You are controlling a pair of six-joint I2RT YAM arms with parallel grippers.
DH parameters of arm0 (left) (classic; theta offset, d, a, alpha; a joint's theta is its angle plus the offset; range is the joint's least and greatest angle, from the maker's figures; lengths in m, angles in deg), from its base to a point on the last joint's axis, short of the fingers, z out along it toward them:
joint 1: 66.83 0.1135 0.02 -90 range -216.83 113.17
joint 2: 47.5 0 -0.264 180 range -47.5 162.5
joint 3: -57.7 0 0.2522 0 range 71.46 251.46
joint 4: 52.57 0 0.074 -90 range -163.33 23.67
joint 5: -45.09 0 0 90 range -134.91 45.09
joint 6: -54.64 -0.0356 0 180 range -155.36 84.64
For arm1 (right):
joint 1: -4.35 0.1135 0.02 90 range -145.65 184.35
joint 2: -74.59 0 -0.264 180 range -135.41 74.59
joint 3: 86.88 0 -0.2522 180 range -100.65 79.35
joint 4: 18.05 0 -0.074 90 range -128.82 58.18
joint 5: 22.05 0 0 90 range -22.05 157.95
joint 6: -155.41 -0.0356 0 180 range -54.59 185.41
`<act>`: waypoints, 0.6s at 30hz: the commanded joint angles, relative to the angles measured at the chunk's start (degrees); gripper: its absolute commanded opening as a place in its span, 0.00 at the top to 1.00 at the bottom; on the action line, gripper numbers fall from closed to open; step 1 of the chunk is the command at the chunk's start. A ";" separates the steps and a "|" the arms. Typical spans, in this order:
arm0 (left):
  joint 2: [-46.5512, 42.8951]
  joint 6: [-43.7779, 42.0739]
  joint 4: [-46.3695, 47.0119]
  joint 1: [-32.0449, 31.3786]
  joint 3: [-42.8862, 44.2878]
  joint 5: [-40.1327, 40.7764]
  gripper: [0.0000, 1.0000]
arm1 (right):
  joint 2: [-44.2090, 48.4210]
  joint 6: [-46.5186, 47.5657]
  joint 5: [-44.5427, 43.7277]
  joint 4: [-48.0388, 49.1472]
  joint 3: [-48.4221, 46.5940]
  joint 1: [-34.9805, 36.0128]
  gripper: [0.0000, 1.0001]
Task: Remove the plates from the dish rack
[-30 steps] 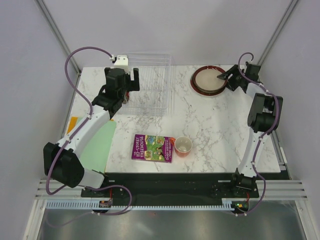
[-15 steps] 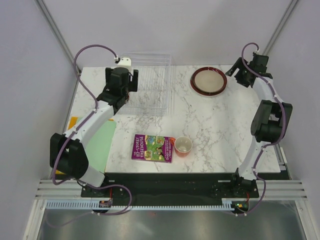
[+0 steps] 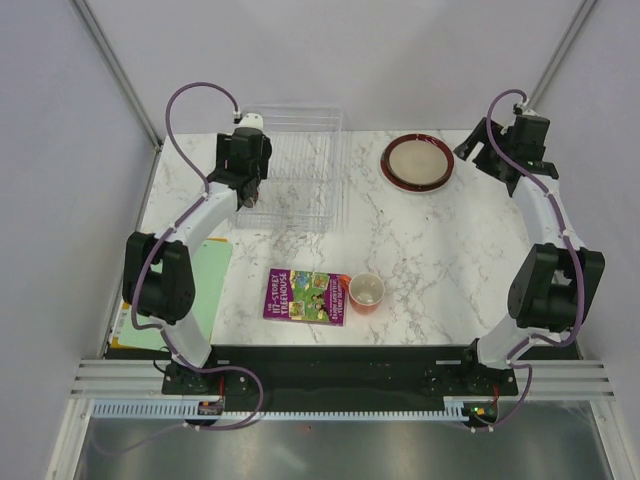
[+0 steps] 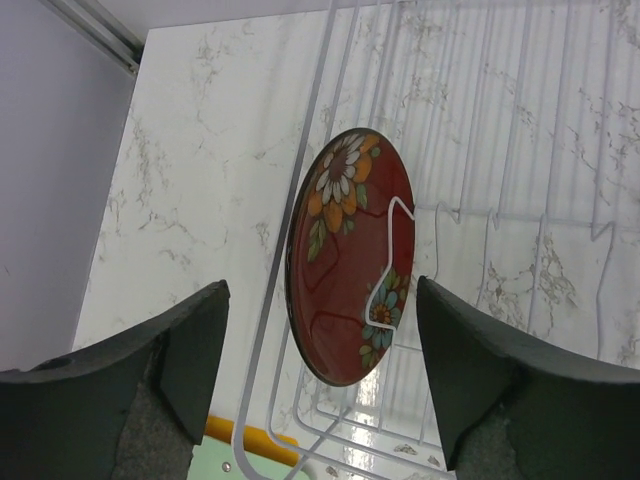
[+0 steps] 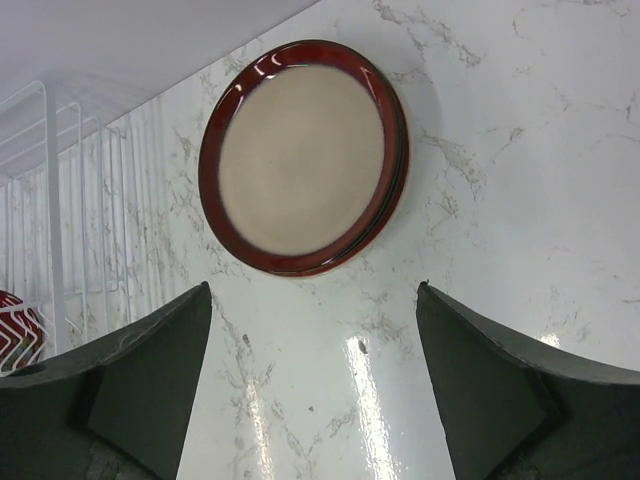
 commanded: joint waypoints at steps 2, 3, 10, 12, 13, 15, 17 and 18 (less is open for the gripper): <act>1.98 1.20 -0.74 1.95 3.24 -0.04 0.19 | 4.24 0.61 1.66 2.14 3.19 0.26 0.10; 2.07 1.47 -0.74 2.22 3.15 -0.82 0.18 | 4.25 0.70 1.92 2.14 3.55 0.17 0.11; 4.09 4.11 -0.91 4.59 2.98 -3.20 0.17 | 4.16 0.61 3.06 2.84 5.74 0.17 0.11; 4.80 4.28 -0.91 5.03 3.15 -4.51 0.19 | 4.16 0.35 3.24 3.02 6.10 0.17 0.12; 5.06 4.55 -1.00 5.12 3.33 -4.96 0.22 | 4.16 0.43 3.24 3.10 6.45 0.17 0.12; 6.20 4.72 -1.26 5.30 4.03 -6.01 0.26 | 4.16 0.52 3.33 3.28 6.80 0.17 0.12; 7.34 5.07 -2.05 5.39 5.17 -6.46 0.32 | 4.16 0.52 3.42 3.46 7.33 0.17 0.12; 7.61 5.08 -2.06 5.39 5.44 -6.72 0.33 | 4.16 0.61 3.42 3.54 7.50 0.17 0.12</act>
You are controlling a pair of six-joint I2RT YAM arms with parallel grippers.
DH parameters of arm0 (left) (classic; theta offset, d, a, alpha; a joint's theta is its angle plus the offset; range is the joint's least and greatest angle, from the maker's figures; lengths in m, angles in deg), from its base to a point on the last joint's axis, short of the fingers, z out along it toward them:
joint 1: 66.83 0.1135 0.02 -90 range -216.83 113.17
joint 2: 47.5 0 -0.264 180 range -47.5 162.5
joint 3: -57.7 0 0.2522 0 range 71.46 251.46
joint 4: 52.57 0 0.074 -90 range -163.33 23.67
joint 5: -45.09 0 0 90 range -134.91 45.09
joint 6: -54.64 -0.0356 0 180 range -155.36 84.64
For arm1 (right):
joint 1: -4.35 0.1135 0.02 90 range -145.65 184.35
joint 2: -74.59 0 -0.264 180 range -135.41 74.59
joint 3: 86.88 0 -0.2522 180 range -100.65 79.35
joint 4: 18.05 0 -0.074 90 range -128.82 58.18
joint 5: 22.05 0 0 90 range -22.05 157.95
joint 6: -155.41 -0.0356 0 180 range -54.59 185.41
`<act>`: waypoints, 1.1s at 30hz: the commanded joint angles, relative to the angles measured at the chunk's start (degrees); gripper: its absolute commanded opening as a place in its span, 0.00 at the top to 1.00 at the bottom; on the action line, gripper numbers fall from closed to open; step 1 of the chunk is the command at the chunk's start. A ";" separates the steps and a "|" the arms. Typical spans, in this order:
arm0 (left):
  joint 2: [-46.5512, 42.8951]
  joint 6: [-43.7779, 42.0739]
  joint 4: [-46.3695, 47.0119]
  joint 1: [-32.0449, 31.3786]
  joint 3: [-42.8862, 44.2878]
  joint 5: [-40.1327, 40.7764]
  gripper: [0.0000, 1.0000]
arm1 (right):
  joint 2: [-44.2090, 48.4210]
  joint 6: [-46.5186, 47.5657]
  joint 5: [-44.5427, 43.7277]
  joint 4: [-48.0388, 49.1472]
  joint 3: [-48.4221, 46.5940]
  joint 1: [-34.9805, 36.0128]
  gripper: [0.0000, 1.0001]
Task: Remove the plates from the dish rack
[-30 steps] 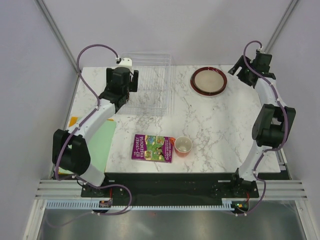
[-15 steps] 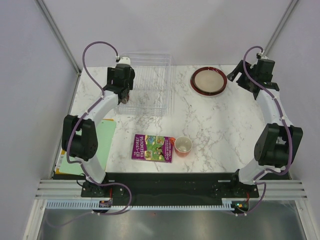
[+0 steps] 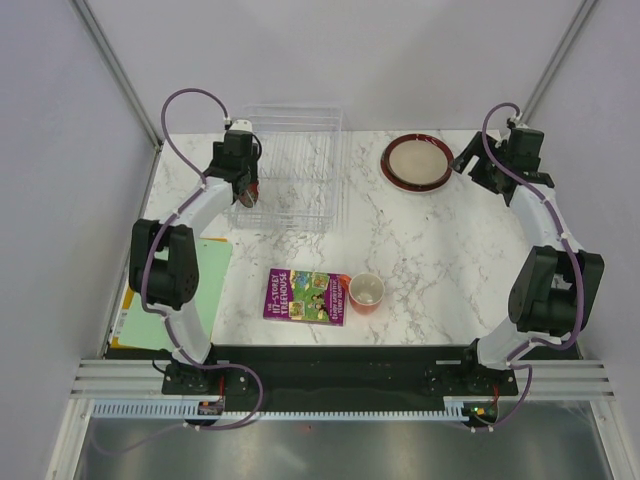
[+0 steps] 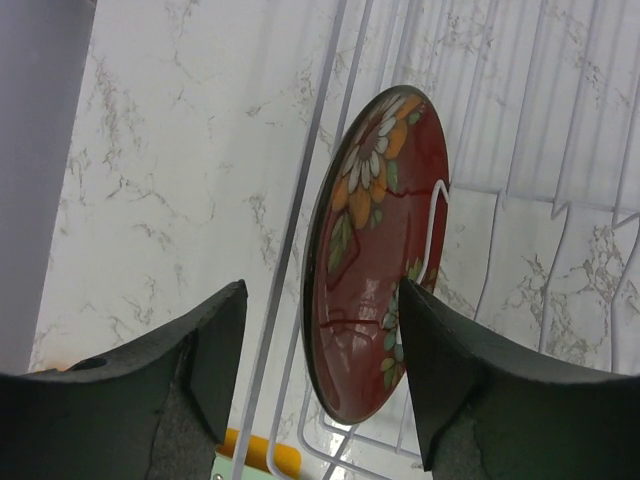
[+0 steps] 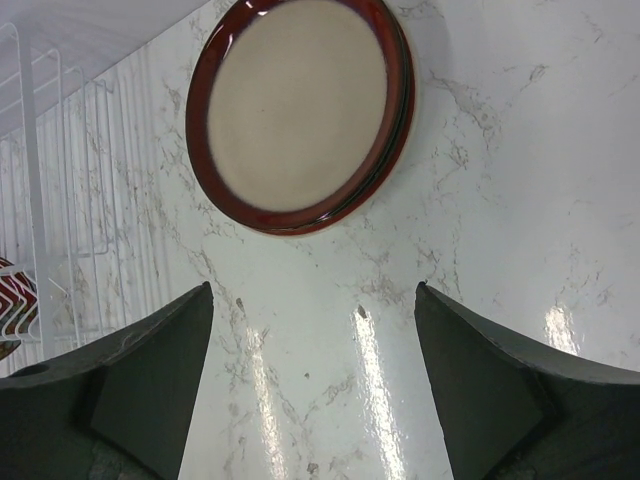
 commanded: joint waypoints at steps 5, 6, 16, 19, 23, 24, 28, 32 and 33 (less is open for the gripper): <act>2.57 3.11 -0.24 0.10 4.48 -2.35 0.38 | 1.34 0.52 1.25 2.71 1.43 0.00 0.12; 2.48 3.46 -0.24 0.10 4.48 -2.26 0.39 | 1.25 0.61 1.34 2.89 1.52 -0.09 0.12; 4.06 3.81 -0.60 0.18 5.71 -1.74 0.48 | 1.34 0.43 2.57 3.15 1.78 -0.09 0.12; 4.58 4.61 -0.68 0.18 5.97 -0.95 0.52 | 1.52 0.52 2.75 2.98 1.78 -0.09 0.12; 5.81 4.78 -0.68 0.18 6.33 -0.68 0.58 | 1.78 0.61 2.84 3.07 1.70 -0.09 0.11; 5.90 4.87 -0.77 0.18 6.50 -0.59 0.69 | 1.78 0.61 3.01 3.15 1.78 -0.09 0.11; 6.34 5.31 -0.95 0.18 6.94 -1.03 0.98 | 1.78 0.61 3.10 3.07 1.87 0.00 0.12; 6.00 5.66 -1.04 0.18 7.38 -1.56 0.98 | 1.87 0.52 3.27 3.07 2.40 -0.09 0.12; 5.56 5.84 -1.04 0.18 7.29 -1.39 0.98 | 1.95 0.44 3.28 3.07 2.40 -0.09 0.12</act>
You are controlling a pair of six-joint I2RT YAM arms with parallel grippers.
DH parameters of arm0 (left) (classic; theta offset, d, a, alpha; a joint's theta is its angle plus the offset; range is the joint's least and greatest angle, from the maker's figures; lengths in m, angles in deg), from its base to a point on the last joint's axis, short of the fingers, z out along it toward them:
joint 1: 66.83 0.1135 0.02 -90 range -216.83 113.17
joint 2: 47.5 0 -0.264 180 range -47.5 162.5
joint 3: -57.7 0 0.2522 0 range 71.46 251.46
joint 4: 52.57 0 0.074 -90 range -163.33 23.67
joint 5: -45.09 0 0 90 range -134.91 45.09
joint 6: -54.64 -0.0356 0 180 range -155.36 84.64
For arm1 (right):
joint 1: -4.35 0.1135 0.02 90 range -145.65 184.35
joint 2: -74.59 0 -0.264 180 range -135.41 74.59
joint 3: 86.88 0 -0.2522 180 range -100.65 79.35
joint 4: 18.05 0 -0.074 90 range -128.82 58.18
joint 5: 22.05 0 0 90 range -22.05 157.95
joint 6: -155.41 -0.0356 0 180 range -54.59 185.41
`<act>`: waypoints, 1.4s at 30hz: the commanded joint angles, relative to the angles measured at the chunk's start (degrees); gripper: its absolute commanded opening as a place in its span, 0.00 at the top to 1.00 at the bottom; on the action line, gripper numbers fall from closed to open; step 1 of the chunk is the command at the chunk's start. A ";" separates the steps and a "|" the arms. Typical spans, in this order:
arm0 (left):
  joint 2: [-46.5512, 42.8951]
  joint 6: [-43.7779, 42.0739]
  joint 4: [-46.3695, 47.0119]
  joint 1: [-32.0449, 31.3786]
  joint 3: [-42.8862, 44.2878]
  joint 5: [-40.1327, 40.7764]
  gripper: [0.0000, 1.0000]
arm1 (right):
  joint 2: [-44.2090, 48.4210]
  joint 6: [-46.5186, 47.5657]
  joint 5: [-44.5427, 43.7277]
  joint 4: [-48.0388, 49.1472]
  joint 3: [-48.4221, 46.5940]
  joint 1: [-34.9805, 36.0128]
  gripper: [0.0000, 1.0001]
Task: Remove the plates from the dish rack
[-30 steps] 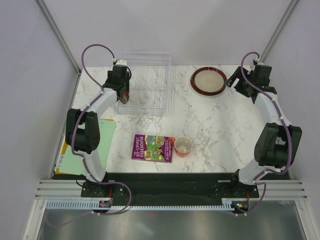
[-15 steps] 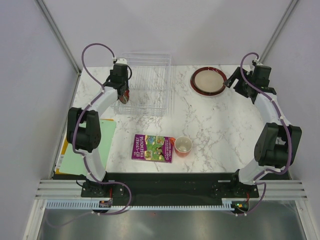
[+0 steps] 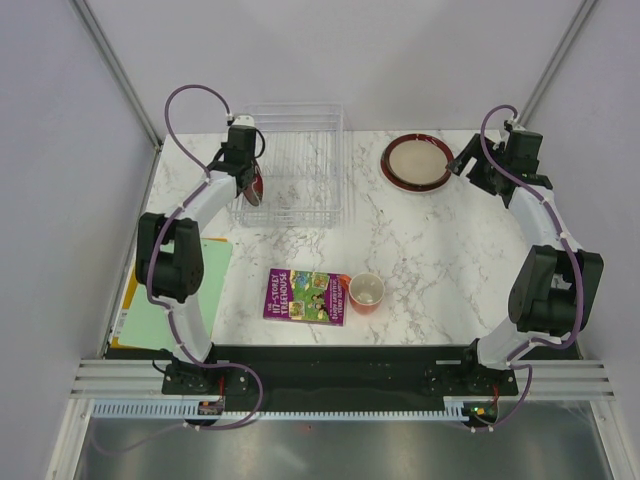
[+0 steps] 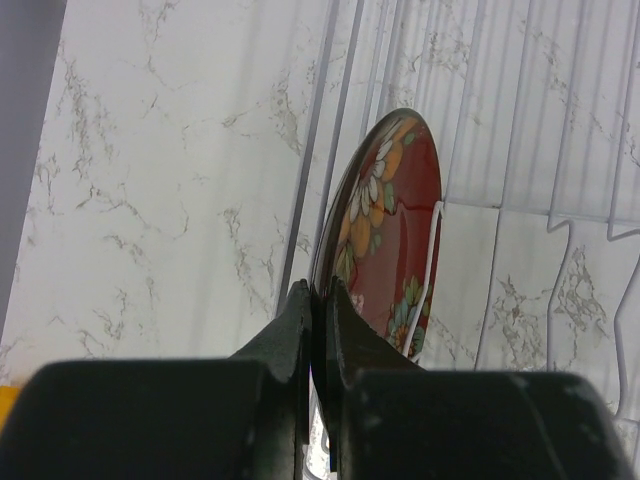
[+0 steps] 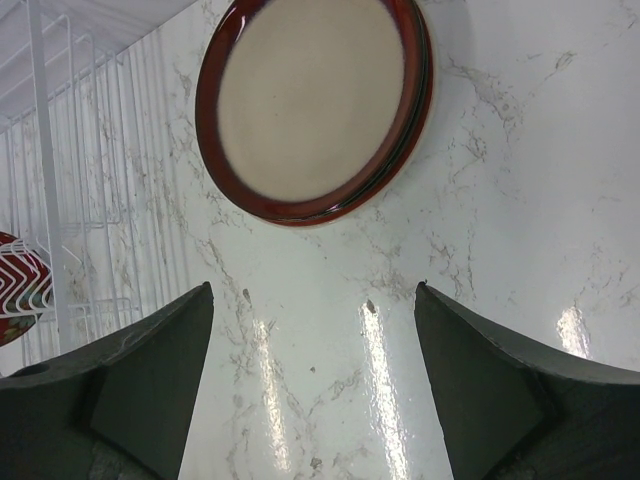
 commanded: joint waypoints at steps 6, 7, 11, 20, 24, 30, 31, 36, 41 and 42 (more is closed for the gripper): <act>-1.12 1.71 1.33 -0.78 2.86 6.64 0.98 | 3.36 0.35 0.94 1.62 1.20 0.00 0.12; -1.47 1.09 1.41 -1.13 3.30 7.78 0.98 | 3.62 0.35 0.94 1.62 1.29 0.09 0.12; -3.14 -2.24 2.29 -2.10 3.74 13.22 0.98 | 4.33 0.17 1.20 1.45 1.55 0.26 0.12; -6.66 -12.01 10.56 -5.44 4.18 23.52 0.98 | 6.87 0.43 1.55 0.31 2.25 0.88 0.12; -10.51 -13.33 10.29 -7.10 4.53 23.62 0.98 | 8.63 0.35 2.52 -0.22 2.69 1.14 0.12; -18.50 0.01 -7.27 -7.81 8.40 8.09 0.98 | 12.14 -0.35 8.93 0.04 3.22 3.33 0.11; -20.00 3.77 -8.24 -7.81 7.88 1.88 0.98 | 13.19 -0.70 9.28 0.13 3.57 3.95 0.11; -26.95 14.07 -8.61 -7.90 2.43 -15.47 0.98 | 16.98 -2.72 10.78 1.88 5.50 8.43 0.10; -30.04 22.78 -4.57 -7.90 -1.08 -31.74 0.98 | 19.97 -8.16 15.26 8.20 9.63 12.73 0.09; -30.13 23.84 -3.08 -7.99 -1.61 -35.06 0.98 | 20.49 -9.57 16.66 9.78 10.51 13.18 0.09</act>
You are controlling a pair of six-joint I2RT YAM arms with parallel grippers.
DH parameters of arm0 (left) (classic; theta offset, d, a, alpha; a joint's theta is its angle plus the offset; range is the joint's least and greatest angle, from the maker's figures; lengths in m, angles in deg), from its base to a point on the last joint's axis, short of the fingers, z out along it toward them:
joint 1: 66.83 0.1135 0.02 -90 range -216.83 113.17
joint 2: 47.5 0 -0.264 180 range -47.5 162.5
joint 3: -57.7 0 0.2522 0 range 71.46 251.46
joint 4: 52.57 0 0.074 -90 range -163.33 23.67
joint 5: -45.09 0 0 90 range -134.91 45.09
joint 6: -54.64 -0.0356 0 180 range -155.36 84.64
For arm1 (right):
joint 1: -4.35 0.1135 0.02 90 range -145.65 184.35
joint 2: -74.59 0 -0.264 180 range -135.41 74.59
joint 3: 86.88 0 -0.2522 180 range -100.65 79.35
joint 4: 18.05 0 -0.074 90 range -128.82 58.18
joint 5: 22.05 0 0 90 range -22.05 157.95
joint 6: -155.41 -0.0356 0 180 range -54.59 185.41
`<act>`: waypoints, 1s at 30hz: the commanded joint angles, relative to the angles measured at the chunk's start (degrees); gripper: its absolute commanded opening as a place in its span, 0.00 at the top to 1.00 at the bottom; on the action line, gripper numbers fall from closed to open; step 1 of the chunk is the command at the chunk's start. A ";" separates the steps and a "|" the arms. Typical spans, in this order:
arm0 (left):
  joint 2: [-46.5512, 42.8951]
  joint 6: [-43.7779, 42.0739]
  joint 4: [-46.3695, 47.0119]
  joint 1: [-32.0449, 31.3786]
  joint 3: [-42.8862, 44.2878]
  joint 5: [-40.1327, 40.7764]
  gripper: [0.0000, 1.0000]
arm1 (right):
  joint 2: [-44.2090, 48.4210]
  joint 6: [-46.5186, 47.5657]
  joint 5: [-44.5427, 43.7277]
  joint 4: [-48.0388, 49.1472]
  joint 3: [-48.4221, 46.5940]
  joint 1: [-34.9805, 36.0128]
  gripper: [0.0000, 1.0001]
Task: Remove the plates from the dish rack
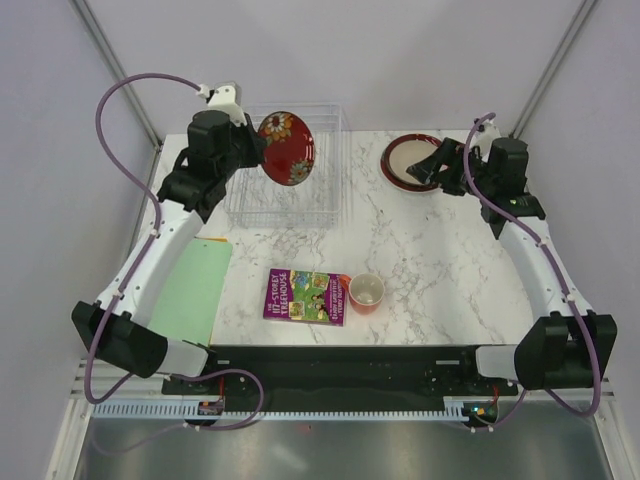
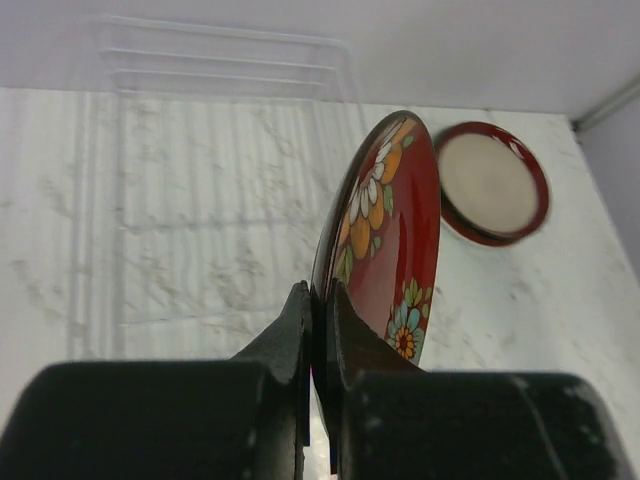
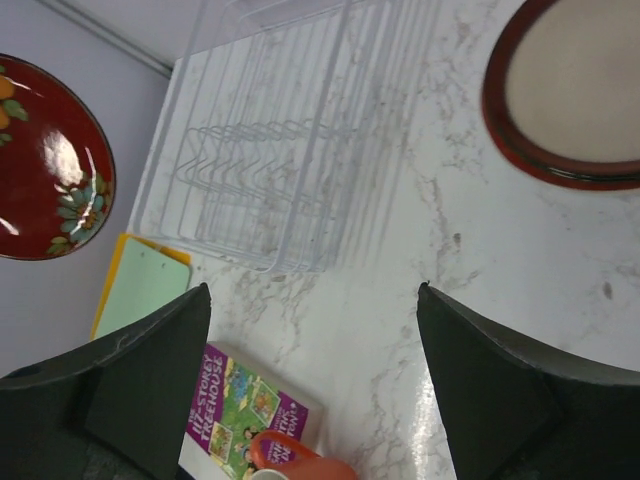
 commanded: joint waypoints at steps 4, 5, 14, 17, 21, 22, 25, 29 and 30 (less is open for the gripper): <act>-2.55 16.23 11.52 -1.02 -6.38 -21.12 0.98 | 3.83 -10.52 7.52 15.03 6.39 4.69 0.08; -3.07 17.12 12.67 -1.11 -7.86 -22.00 0.98 | 3.92 -11.22 7.52 15.67 6.75 5.74 0.08; -2.64 21.96 19.45 -5.06 -10.34 -25.26 0.98 | 1.46 -15.53 6.38 22.09 8.95 12.07 0.07; -1.76 23.10 20.68 -6.37 -10.25 -25.79 0.98 | 0.14 -16.33 6.03 24.03 9.30 14.00 0.07; -0.71 24.07 21.82 -7.79 -10.60 -25.79 0.98 | -1.96 -16.86 6.55 26.30 8.95 15.41 0.10; -0.53 24.24 21.74 -8.05 -11.39 -25.88 0.98 | -2.14 -17.03 6.82 26.83 8.95 15.50 0.13; -0.35 24.86 24.54 -8.49 -12.53 -26.14 0.98 | -2.94 -17.38 7.87 27.89 8.60 15.50 0.47; -1.14 23.55 24.38 -8.40 -13.50 -25.18 0.98 | -2.24 -14.67 4.72 24.30 7.20 15.50 1.00; -1.40 22.24 23.76 -8.32 -13.50 -23.52 0.95 | -1.54 -11.96 3.49 20.72 5.89 15.42 1.00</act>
